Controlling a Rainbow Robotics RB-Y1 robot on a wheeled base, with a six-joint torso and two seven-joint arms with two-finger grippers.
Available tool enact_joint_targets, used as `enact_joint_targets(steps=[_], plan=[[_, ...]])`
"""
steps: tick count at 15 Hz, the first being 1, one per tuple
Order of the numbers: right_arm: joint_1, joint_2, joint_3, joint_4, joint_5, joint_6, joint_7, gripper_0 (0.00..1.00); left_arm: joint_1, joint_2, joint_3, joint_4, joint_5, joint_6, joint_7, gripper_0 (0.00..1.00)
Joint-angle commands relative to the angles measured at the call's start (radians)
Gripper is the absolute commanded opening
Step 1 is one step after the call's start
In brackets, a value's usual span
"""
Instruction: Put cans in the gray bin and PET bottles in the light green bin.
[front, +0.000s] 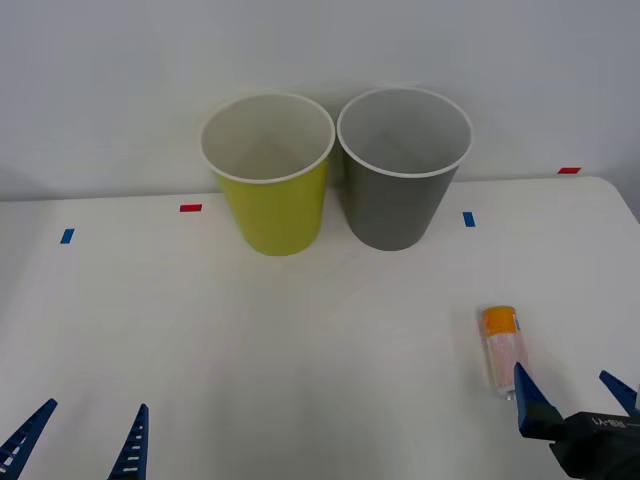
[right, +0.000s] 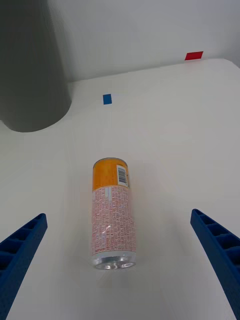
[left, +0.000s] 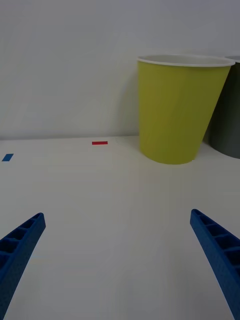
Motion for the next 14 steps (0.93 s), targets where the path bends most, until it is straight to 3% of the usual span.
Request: enact_joint_targets(steps=[1, 4, 11, 14], plan=[[-0.075, -0.029, -0.004, -0.038, 0.134, 0.173, -0.120, 1.00, 0.000, 0.000, 0.000, 0.000, 0.000, 0.000, 0.000, 1.00], [-0.155, -0.058, 0.006, -0.047, 0.154, 0.319, -0.163, 1.00, 0.000, 0.000, 0.000, 0.000, 0.000, 0.000, 0.000, 1.00], [-0.372, -0.061, 0.006, -0.047, 0.024, 0.711, -0.136, 1.00, 0.000, 0.000, 0.000, 0.000, 0.000, 0.000, 0.000, 1.00], [-0.457, -0.083, -0.006, -0.047, 0.004, 0.842, -0.114, 1.00, 0.000, 0.000, 0.000, 0.000, 0.000, 0.000, 0.000, 1.00]])
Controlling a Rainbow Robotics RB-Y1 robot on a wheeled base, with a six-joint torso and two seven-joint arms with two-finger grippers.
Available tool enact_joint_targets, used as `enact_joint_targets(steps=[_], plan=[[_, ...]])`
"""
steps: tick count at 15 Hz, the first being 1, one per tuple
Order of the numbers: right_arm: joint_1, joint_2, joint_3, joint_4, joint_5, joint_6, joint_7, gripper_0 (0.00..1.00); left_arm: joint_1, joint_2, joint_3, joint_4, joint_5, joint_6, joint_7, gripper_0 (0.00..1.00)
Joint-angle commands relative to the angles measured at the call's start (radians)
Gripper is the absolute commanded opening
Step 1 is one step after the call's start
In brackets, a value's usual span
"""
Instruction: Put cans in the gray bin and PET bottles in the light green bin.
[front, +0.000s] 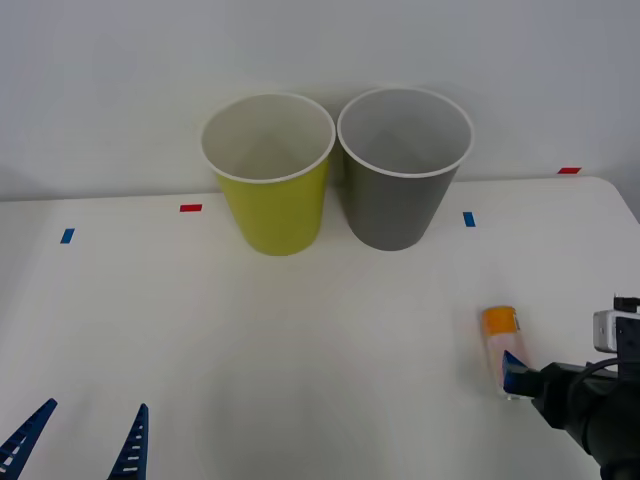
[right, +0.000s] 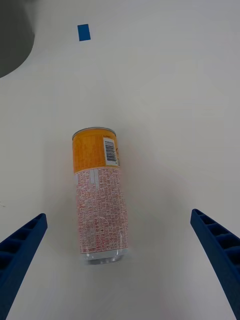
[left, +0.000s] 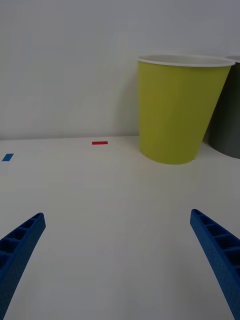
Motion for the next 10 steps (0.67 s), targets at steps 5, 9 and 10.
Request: enact_joint_targets(steps=[5, 9, 10], plan=[[-0.168, -0.015, -0.061, -0.002, -0.097, 0.239, 0.014, 1.00, 0.000, 0.000, 0.000, 0.000, 0.000, 0.000, 0.000, 1.00], [-0.271, -0.029, -0.084, 0.024, -0.143, 0.377, 0.017, 1.00, 0.000, 0.000, 0.000, 0.000, 0.000, 0.000, 0.000, 1.00], [-0.300, -0.035, -0.107, 0.065, -0.183, 0.378, 0.020, 1.00, 0.000, 0.000, 0.000, 0.000, 0.000, 0.000, 0.000, 1.00]])
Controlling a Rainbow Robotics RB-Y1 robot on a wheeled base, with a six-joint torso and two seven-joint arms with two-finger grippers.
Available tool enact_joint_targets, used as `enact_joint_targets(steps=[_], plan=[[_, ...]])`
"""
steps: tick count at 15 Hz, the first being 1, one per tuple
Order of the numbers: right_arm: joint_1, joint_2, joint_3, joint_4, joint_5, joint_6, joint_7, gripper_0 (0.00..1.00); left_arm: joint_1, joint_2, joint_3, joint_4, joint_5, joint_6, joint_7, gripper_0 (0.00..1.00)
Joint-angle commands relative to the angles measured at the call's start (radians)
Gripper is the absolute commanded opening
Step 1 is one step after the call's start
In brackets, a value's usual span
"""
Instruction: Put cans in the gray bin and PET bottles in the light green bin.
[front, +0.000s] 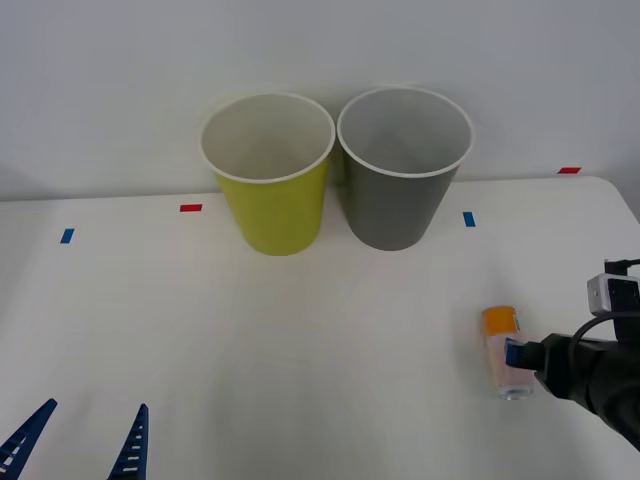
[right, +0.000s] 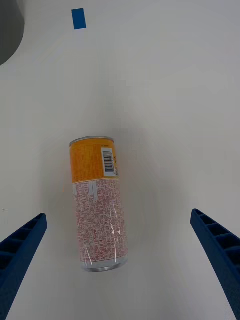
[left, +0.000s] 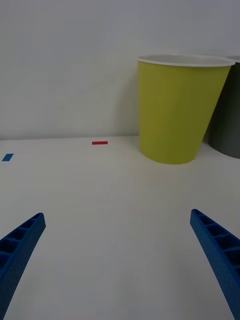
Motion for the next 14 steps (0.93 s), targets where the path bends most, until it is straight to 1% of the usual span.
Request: enact_joint_targets(steps=[1, 3, 4, 6, 9, 11, 12, 14], plan=[[-0.076, -0.021, -0.048, 0.095, -0.091, 0.018, 0.009, 1.00, 0.000, 0.000, 0.000, 0.000, 0.000, 0.000, 0.000, 1.00], [-0.128, -0.076, -0.057, 0.168, -0.165, 0.018, 0.018, 1.00, 0.000, 0.000, 0.000, 0.000, 0.000, 0.000, 0.000, 1.00], [-0.137, -0.093, -0.063, 0.190, -0.194, 0.016, 0.021, 1.00, 0.000, 0.000, 0.000, 0.000, 0.000, 0.000, 0.000, 1.00], [-0.165, -0.102, -0.065, 0.233, -0.226, 0.018, 0.021, 1.00, 0.000, 0.000, 0.000, 0.000, 0.000, 0.000, 0.000, 1.00], [-0.240, -0.110, -0.046, 0.325, -0.295, 0.018, 0.023, 1.00, 0.000, 0.000, 0.000, 0.000, 0.000, 0.000, 0.000, 1.00], [-0.275, -0.137, -0.031, 0.369, -0.315, 0.024, 0.029, 1.00, 0.000, 0.000, 0.000, 0.000, 0.000, 0.000, 0.000, 1.00], [-0.301, -0.166, 0.004, 0.401, -0.315, 0.024, 0.033, 1.00, 0.000, 0.000, 0.000, 0.000, 0.000, 0.000, 0.000, 1.00], [-0.341, -0.180, 0.023, 0.458, -0.318, 0.029, 0.038, 1.00, 0.000, 0.000, 0.000, 0.000, 0.000, 0.000, 0.000, 1.00]])
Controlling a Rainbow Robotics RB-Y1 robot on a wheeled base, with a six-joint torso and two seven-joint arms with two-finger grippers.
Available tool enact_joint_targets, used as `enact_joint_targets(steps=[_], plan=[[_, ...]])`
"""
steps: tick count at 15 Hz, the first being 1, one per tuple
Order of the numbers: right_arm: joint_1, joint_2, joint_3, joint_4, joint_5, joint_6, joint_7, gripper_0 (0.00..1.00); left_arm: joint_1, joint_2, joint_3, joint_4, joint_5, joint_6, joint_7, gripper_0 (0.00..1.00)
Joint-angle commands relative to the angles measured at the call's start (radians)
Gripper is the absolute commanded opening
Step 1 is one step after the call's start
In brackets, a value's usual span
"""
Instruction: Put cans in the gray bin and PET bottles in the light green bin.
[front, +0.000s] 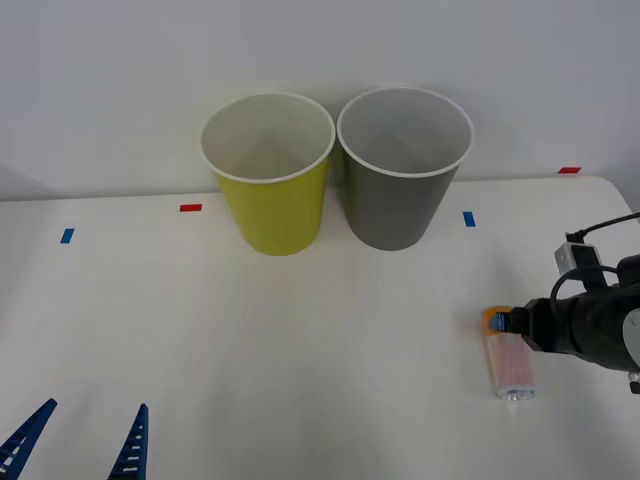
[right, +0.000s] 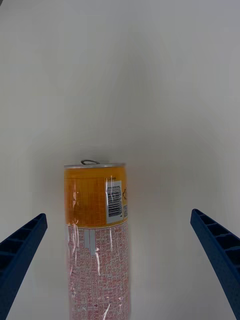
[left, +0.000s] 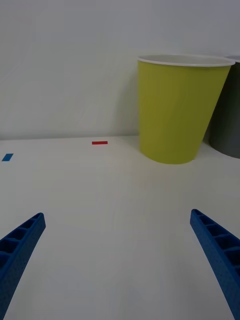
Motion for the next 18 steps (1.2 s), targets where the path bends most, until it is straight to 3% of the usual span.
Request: enact_joint_targets(steps=[1, 3, 8, 15, 18], plan=[[-0.066, -0.015, 0.025, 0.087, -0.005, 0.022, 0.010, 1.00, 0.000, 0.000, 0.000, 0.000, 0.000, 0.000, 0.000, 1.00], [-0.129, -0.015, 0.040, 0.133, -0.013, 0.076, 0.018, 1.00, 0.000, 0.000, 0.000, 0.000, 0.000, 0.000, 0.000, 1.00], [-0.235, -0.009, 0.104, 0.277, -0.042, 0.079, 0.030, 1.00, 0.000, 0.000, 0.000, 0.000, 0.000, 0.000, 0.000, 1.00], [-0.253, -0.003, 0.149, 0.299, -0.054, 0.091, 0.033, 1.00, 0.000, 0.000, 0.000, 0.000, 0.000, 0.000, 0.000, 1.00], [-0.253, 0.022, 0.149, 0.299, -0.022, 0.137, 0.036, 1.00, 0.000, 0.000, 0.000, 0.000, 0.000, 0.000, 0.000, 1.00]])
